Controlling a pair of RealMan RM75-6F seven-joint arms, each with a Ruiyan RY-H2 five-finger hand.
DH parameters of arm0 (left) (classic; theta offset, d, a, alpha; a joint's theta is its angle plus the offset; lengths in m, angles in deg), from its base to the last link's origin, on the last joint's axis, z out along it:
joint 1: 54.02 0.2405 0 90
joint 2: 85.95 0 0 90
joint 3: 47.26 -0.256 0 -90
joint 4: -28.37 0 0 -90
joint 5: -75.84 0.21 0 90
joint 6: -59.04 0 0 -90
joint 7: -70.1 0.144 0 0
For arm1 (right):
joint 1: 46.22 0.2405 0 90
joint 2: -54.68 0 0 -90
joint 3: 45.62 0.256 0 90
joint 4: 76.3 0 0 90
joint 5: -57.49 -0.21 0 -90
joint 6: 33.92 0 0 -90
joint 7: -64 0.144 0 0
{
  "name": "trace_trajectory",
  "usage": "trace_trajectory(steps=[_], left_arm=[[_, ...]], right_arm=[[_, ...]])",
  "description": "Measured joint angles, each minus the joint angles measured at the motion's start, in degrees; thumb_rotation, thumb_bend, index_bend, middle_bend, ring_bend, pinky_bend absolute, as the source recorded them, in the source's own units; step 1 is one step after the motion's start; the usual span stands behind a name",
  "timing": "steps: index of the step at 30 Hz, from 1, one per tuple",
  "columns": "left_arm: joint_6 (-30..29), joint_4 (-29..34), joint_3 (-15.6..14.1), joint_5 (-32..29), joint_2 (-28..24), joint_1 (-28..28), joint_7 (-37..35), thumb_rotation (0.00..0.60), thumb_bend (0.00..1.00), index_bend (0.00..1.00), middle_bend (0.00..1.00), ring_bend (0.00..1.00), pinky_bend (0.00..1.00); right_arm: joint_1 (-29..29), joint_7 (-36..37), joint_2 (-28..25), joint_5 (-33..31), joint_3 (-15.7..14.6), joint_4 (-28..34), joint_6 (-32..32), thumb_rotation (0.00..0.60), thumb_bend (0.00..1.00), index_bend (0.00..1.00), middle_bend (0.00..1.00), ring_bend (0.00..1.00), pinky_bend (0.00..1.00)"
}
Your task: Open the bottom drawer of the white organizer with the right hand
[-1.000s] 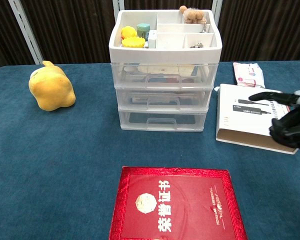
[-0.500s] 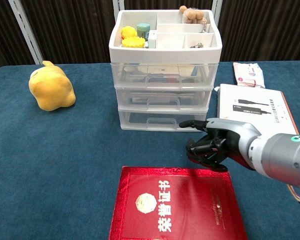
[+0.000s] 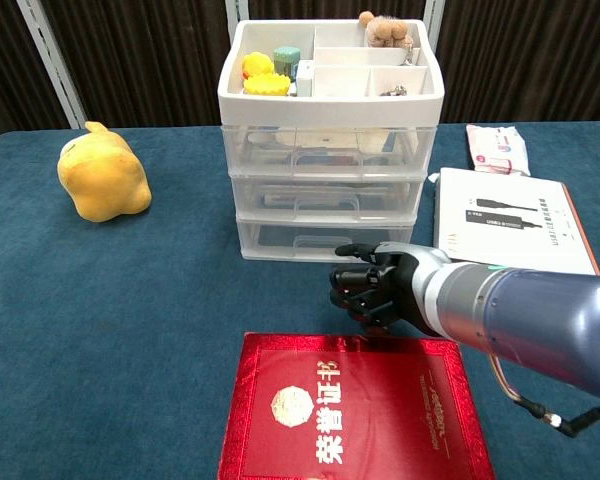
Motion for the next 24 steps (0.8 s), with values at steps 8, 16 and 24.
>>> trace_trajectory(steps=[8, 16, 24], left_arm=[[0.32, 0.17, -0.02, -0.1, -0.23, -0.14, -0.59, 0.6, 0.05, 0.0, 0.0, 0.0, 0.0], [0.48, 0.12, -0.05, -0.18, -0.15, -0.22, -0.41, 0.6, 0.04, 0.0, 0.0, 0.0, 0.0], [0.26, 0.19, -0.11, -0.11, -0.21, -0.1, -0.47, 0.6, 0.04, 0.0, 0.0, 0.0, 0.0]], right_arm=[[0.78, 3.76, 3.36, -3.15, 3.45, -4.03, 0.78, 0.6, 0.81, 0.03, 0.83, 0.83, 0.91], [0.92, 6.7, 4.83, -7.53, 6.15, -5.41, 3.21, 0.6, 0.82, 0.1, 0.83, 0.83, 0.91], [1.81, 8.07, 5.65, -9.97, 8.01, -7.23, 5.13, 0.6, 0.83, 0.11, 0.83, 0.83, 0.91]])
